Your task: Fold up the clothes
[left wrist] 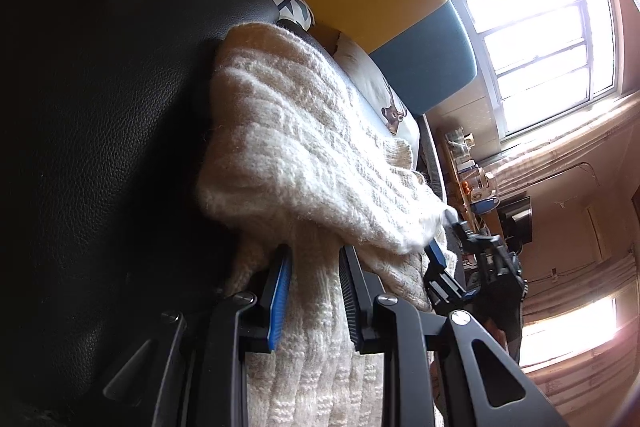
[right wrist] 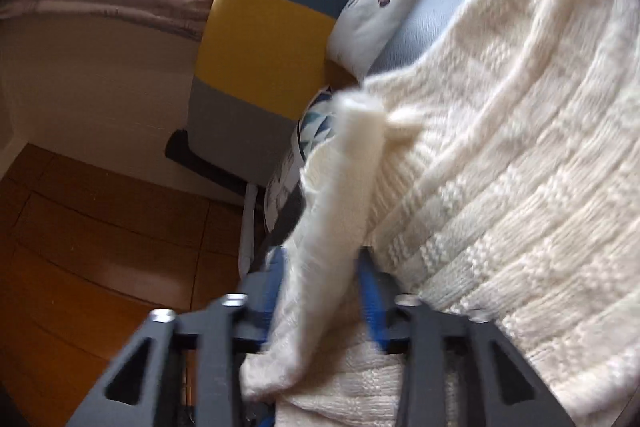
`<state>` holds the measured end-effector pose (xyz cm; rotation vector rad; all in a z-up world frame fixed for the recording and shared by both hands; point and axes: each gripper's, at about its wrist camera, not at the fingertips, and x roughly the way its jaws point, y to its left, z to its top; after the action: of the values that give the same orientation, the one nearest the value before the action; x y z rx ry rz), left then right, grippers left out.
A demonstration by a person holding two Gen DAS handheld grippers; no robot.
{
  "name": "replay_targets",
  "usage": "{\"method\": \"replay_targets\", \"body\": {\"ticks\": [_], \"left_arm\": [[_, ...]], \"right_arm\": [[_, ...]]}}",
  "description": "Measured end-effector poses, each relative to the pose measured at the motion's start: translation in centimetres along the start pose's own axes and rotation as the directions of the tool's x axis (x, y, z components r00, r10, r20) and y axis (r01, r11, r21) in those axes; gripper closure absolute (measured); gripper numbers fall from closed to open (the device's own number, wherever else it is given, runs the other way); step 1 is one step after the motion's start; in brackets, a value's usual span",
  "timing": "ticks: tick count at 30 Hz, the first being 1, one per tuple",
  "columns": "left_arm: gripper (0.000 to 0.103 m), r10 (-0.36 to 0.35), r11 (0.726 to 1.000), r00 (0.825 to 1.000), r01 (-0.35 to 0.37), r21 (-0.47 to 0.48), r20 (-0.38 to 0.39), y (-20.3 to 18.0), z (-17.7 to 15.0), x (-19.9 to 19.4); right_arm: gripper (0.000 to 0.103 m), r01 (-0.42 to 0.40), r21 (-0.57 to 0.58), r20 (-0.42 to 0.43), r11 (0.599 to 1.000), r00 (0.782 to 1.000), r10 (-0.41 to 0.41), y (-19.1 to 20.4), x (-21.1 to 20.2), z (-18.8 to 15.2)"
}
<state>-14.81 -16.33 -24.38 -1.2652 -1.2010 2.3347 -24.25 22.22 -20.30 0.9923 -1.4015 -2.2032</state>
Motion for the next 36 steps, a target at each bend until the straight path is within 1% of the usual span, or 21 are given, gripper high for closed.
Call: {"method": "replay_targets", "body": {"ticks": [1, 3, 6, 7, 8, 9, 10, 11, 14, 17, 18, 21, 23, 25, 28, 29, 31, 33, 34, 36], "left_arm": [[0.079, 0.001, 1.0, 1.0, -0.001, 0.002, 0.001, 0.0, 0.0, 0.0], [0.079, 0.002, 1.0, 1.0, -0.002, 0.006, 0.002, 0.0, 0.1, 0.1], [0.079, -0.001, 1.0, 1.0, 0.001, 0.002, 0.001, 0.1, 0.0, 0.1], [0.079, -0.002, 1.0, 1.0, 0.002, 0.0, 0.001, 0.1, -0.1, 0.1], [0.079, -0.001, 1.0, 1.0, 0.001, 0.001, 0.0, 0.1, -0.1, 0.1], [0.079, -0.001, 1.0, 1.0, 0.001, 0.001, 0.0, 0.1, -0.1, 0.1], [0.079, 0.0, 1.0, 1.0, 0.0, 0.002, 0.0, 0.1, -0.1, 0.1], [0.079, 0.002, 1.0, 1.0, -0.002, 0.004, -0.001, 0.0, -0.1, 0.1], [0.079, 0.015, 1.0, 1.0, -0.015, 0.012, 0.0, -0.2, -0.1, 0.1], [0.079, 0.048, 0.998, 0.999, -0.048, 0.03, 0.0, -1.1, -0.4, 0.0], [0.078, 0.049, 0.998, 0.999, -0.049, 0.031, -0.004, -1.4, -0.5, 0.0], [0.078, 0.054, 0.997, 0.998, -0.053, 0.051, -0.017, -2.2, -1.1, 0.2], [0.078, 0.065, 0.995, 0.998, -0.063, 0.073, -0.02, -2.8, -1.6, 0.5], [0.078, 0.062, 0.995, 0.998, -0.062, 0.072, -0.01, -3.4, -1.6, 0.5], [0.078, 0.028, 0.997, 1.0, -0.029, 0.067, 0.009, -4.4, -0.9, 0.5], [0.078, 0.027, 0.997, 0.999, -0.028, 0.068, 0.017, -4.7, -0.6, 0.5], [0.078, 0.055, 0.997, 0.998, -0.056, 0.06, 0.027, -4.7, -0.1, 0.8], [0.078, 0.082, 0.995, 0.996, -0.084, 0.053, 0.037, -4.7, 0.4, 1.2], [0.078, 0.096, 0.994, 0.995, -0.098, 0.049, 0.042, -4.6, 0.6, 1.3], [0.078, 0.123, 0.991, 0.991, -0.125, 0.041, 0.052, -4.6, 1.1, 1.6]], "right_arm": [[0.039, 0.005, -0.011, 0.008, 1.0, 1.0, -0.005, 0.3, -0.3, 0.1], [0.025, -0.007, -0.023, 0.003, 1.0, 1.0, 0.007, 0.8, -0.4, 0.3], [0.026, 0.037, -0.054, -0.006, 0.998, 0.999, -0.037, 1.4, 0.4, 0.6], [0.04, 0.057, -0.071, -0.008, 0.996, 0.998, -0.058, 1.6, 0.8, 0.6], [0.057, 0.081, -0.086, -0.019, 0.993, 0.996, -0.082, 1.7, 1.3, 0.5], [0.096, 0.108, -0.099, -0.031, 0.989, 0.993, -0.112, 1.7, 1.8, 0.4], [0.096, 0.147, -0.105, -0.047, 0.984, 0.987, -0.152, 1.5, 2.3, 0.3], [0.096, 0.161, -0.11, -0.046, 0.981, 0.985, -0.167, 1.4, 2.4, 0.4], [0.096, 0.188, -0.163, -0.043, 0.968, 0.979, -0.198, 2.2, 1.6, 0.9], [0.096, 0.211, -0.23, -0.046, 0.95, 0.973, -0.227, 3.9, 0.6, 1.8], [0.096, 0.212, -0.249, -0.046, 0.945, 0.972, -0.23, 4.6, 0.3, 2.1], [0.096, 0.189, -0.312, -0.047, 0.931, 0.976, -0.213, 7.6, -0.8, 2.9], [0.096, 0.167, -0.339, -0.031, 0.926, 0.982, -0.188, 10.0, -1.4, 3.5], [0.096, 0.131, -0.38, -0.025, 0.916, 0.988, -0.152, 13.3, -1.5, 3.9], [0.096, 0.076, -0.445, -0.013, 0.892, 0.996, -0.091, 18.6, -1.5, 4.8], [0.096, 0.061, -0.469, -0.007, 0.881, 0.997, -0.073, 20.3, -1.4, 5.1], [0.096, 0.041, -0.507, 0.012, 0.861, 0.999, -0.041, 23.0, -2.4, 5.7], [0.096, 0.038, -0.53, 0.033, 0.847, 0.999, -0.024, 24.3, -3.7, 6.2], [0.096, 0.047, -0.537, 0.05, 0.842, 0.998, -0.024, 24.3, -4.6, 6.6], [0.096, 0.084, -0.527, 0.083, 0.846, 0.995, -0.047, 22.8, -6.1, 7.3]]}}
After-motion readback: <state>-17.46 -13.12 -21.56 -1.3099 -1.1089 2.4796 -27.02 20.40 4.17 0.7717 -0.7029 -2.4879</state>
